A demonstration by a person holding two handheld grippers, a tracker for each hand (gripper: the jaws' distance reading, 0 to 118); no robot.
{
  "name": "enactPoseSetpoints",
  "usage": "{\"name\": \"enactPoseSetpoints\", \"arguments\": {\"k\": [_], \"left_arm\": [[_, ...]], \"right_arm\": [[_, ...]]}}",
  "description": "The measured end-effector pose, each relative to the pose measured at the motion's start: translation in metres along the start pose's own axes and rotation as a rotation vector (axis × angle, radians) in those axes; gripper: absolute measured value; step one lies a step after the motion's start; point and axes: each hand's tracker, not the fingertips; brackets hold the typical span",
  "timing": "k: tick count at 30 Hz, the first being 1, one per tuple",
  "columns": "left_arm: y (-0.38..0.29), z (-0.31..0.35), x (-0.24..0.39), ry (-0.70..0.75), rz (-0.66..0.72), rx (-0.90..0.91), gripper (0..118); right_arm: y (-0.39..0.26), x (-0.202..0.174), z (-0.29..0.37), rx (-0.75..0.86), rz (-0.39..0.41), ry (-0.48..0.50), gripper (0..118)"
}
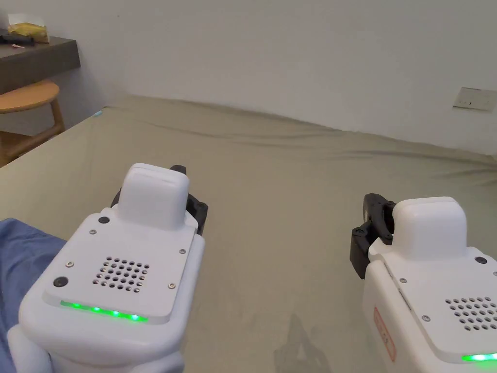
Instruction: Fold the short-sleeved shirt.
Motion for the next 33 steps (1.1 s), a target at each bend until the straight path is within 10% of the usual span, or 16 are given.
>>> {"name": "enactPoseSetpoints", "arguments": {"k": [18,33], "left_arm": [[-0.029,0.058,-0.128,0.382,-0.023,-0.105,0],[-0.119,-0.016,-0.179,0.321,0.125,-0.451,0]], "right_arm": [[0.008,-0.121,-0.018,0.032,0.07,0.363,1],[-0.017,-0.127,-0.038,-0.072,0.093,0.366,1]]}}
